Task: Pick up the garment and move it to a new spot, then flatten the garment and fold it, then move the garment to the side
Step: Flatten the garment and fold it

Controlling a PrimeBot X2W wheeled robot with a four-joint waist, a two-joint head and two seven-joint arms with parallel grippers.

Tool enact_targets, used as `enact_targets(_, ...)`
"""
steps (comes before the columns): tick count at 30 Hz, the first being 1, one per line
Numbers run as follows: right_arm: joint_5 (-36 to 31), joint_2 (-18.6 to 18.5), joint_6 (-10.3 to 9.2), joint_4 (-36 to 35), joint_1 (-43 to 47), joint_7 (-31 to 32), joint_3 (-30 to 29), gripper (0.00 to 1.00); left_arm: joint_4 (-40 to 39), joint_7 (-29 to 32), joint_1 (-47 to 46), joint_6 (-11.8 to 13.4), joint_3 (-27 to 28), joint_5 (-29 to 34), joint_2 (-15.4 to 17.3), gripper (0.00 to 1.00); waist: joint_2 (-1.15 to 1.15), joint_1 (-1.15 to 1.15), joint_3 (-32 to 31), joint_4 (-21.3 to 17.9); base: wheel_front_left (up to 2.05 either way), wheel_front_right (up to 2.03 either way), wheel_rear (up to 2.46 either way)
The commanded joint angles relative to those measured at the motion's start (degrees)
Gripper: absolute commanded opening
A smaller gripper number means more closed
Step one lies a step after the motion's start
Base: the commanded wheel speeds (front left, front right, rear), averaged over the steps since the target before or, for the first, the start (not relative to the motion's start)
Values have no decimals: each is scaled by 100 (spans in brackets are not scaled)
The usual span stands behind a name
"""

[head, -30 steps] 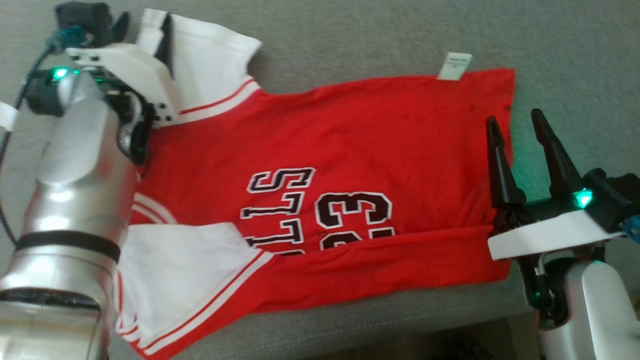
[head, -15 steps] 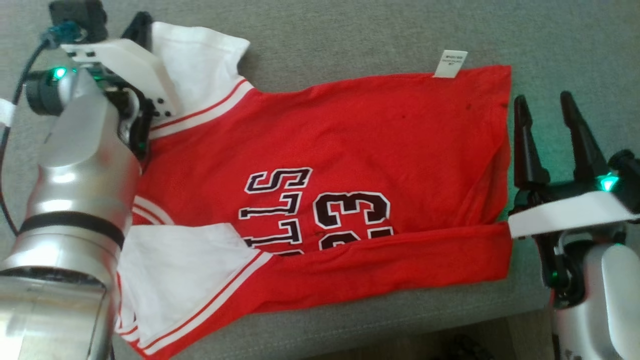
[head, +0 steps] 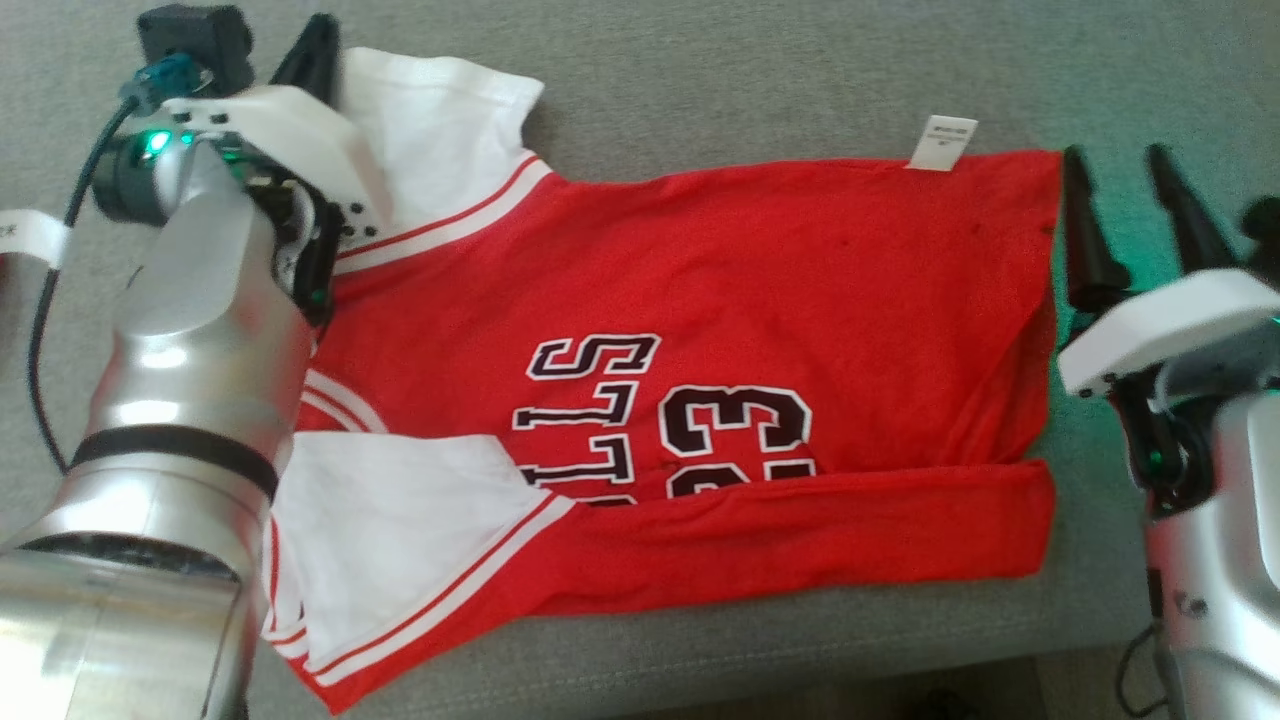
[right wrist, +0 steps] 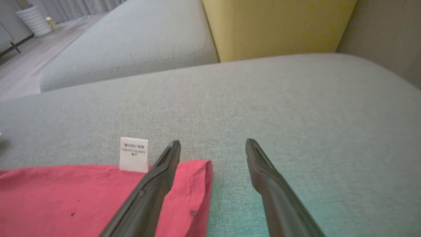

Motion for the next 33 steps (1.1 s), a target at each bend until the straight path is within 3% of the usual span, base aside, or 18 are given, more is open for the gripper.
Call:
enact_targets(1, 43, -131, 39, 72, -145, 134, 199, 100, -220, -73, -180, 25, 97, 2, 143, 0, 0, -1, 10, 77, 0, 0, 0)
enact_targets(7, 295, -319, 39, 1005, -725, 664, 415, 100, -642, -76, -122, 21, 158, 8, 60, 0, 0, -1, 58, 231, 0, 0, 0)
enact_targets(8, 340, -342, 39, 1104, -794, 741, 457, 93, -702, -76, -104, 17, 171, 10, 49, 0, 0, -1, 58, 255, 0, 0, 0)
enact_targets(9, 402, -353, 39, 1179, -849, 797, 483, 50, -770, -76, -85, 14, 189, 10, 42, 0, 0, -1, 55, 278, 0, 0, 0)
enact_targets(10, 445, -371, 39, 1231, -887, 832, 493, 0, -846, -76, -62, 16, 211, 12, 37, 0, 0, -1, 50, 304, 0, 0, 0)
enact_targets(21, 785, -447, 39, 654, -785, 453, 400, 0, -2156, -77, 552, 42, 683, 16, 109, 0, 0, -1, -188, 443, 0, 0, 0)
enact_targets(33, 1347, -246, 39, -127, 128, 487, 34, 0, -4267, -77, 2094, -2, 1150, 67, 100, 0, 0, -1, -468, 535, 0, 0, 0)
